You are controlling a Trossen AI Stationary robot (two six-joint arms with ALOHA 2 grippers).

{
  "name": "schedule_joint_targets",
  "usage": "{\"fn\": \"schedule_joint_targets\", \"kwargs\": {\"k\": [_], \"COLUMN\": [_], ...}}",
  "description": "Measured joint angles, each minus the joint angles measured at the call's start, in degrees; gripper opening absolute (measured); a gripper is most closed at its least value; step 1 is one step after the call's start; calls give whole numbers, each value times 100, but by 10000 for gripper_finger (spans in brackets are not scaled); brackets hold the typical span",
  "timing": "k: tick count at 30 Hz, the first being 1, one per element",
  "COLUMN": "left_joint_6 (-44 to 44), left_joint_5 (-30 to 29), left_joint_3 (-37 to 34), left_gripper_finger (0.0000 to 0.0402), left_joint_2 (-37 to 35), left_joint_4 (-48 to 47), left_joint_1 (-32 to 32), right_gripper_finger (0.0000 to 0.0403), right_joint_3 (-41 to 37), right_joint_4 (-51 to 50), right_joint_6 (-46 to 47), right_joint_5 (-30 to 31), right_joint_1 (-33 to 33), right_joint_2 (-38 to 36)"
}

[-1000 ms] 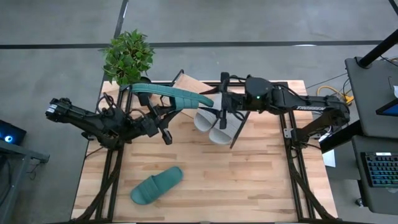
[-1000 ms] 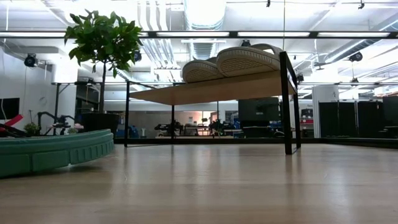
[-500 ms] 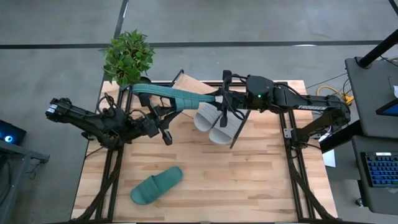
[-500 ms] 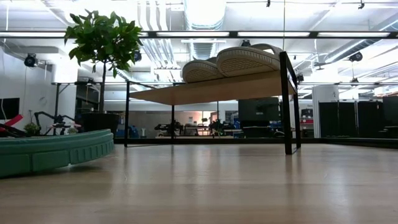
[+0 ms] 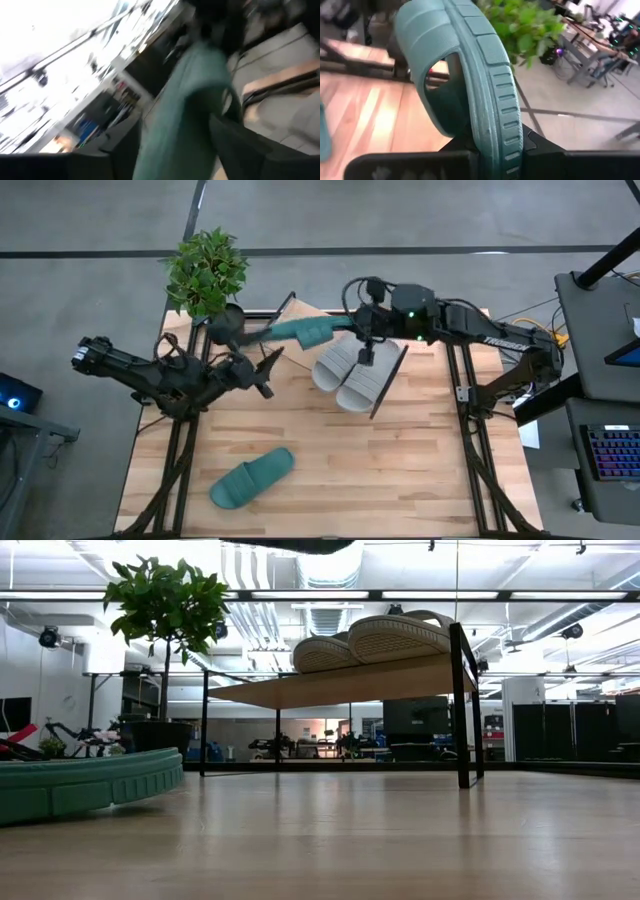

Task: Pick and place slides into the shelf
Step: Put the top green slide on the shelf

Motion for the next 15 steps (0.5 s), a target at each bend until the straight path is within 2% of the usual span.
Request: {"fn": "schedule_joint_targets", "kwargs": {"k": [3,7,11,15], "left_joint_6": [79,484,1191,1673], "left_joint_5": [-226,-247,-251,-347], "left_joint_3": [0,0,-18,-39], "left_gripper_finger": [246,253,253,253], "left_joint_2": [-109,-156,-132,-38], "left_joint_4": [-123,-328,-506,-1160], "left_joint_1": [-44,-163,-248,-291], "right_gripper_finger": [30,29,29,29], "right_joint_3": [339,960,1780,2597], "right_joint_4": [-216,-933,-1960,-2807], "right_joint_6": [251,554,848,1128], "right_joint_5": [-180,-1045,-1737,-2222], "right_joint_1": [-244,-725,-1235,-1608], "right_joint_2": [-11,157,553,1079]}}
